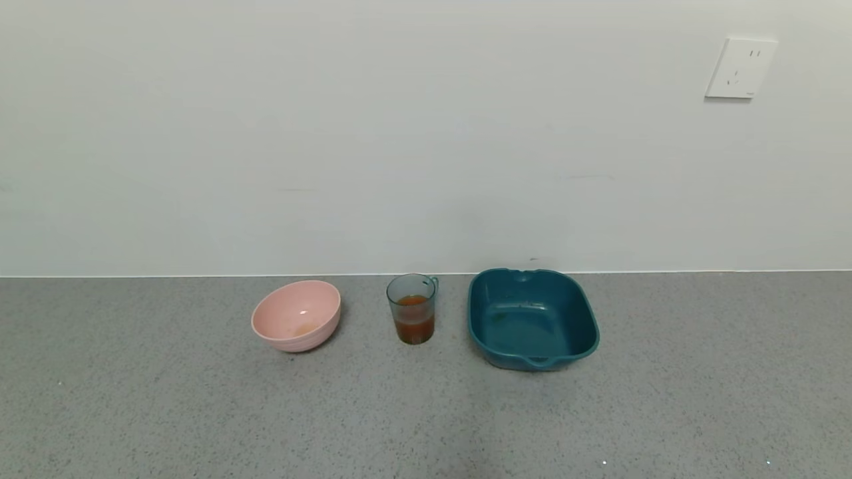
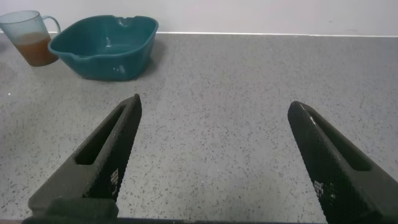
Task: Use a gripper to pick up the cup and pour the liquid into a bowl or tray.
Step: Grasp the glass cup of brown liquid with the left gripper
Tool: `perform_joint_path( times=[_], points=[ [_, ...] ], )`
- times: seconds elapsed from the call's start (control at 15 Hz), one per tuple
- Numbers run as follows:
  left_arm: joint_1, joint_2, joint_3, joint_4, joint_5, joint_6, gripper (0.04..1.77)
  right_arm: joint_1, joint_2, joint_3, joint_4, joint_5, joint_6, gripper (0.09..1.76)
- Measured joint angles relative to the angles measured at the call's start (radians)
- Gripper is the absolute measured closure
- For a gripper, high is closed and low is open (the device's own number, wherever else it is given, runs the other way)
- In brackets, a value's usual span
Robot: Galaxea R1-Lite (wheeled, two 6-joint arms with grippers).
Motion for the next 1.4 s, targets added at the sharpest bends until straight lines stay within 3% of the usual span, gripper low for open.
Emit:
perform_joint_path(
  times=[0.33, 0.67, 0.8, 0.93, 1.2, 1.4],
  points=[
    [-0.018, 0.300, -0.248, 0.001, -0.010, 0.060, 0.09, 0.000, 0.000, 0.000, 0.000, 0.000, 0.000, 0.14],
    [-0.026, 0.567, -0.423, 0.008, -0.140, 0.082, 0.09, 0.000, 0.000, 0.000, 0.000, 0.000, 0.000, 0.14],
    [-0.071, 0.664, -0.456, 0.006, -0.161, 0.077, 0.09, 0.000, 0.000, 0.000, 0.000, 0.000, 0.000, 0.14],
    [-0.156, 0.763, -0.475, -0.010, -0.129, 0.071, 0.09, 0.000, 0.000, 0.000, 0.000, 0.000, 0.000, 0.14],
    [-0.352, 0.948, -0.472, -0.150, 0.052, 0.041, 0.09, 0.000, 0.000, 0.000, 0.000, 0.000, 0.000, 0.14],
    [-0.440, 1.092, -0.462, -0.243, 0.119, 0.022, 0.09, 0.000, 0.000, 0.000, 0.000, 0.000, 0.000, 0.14]
  ],
)
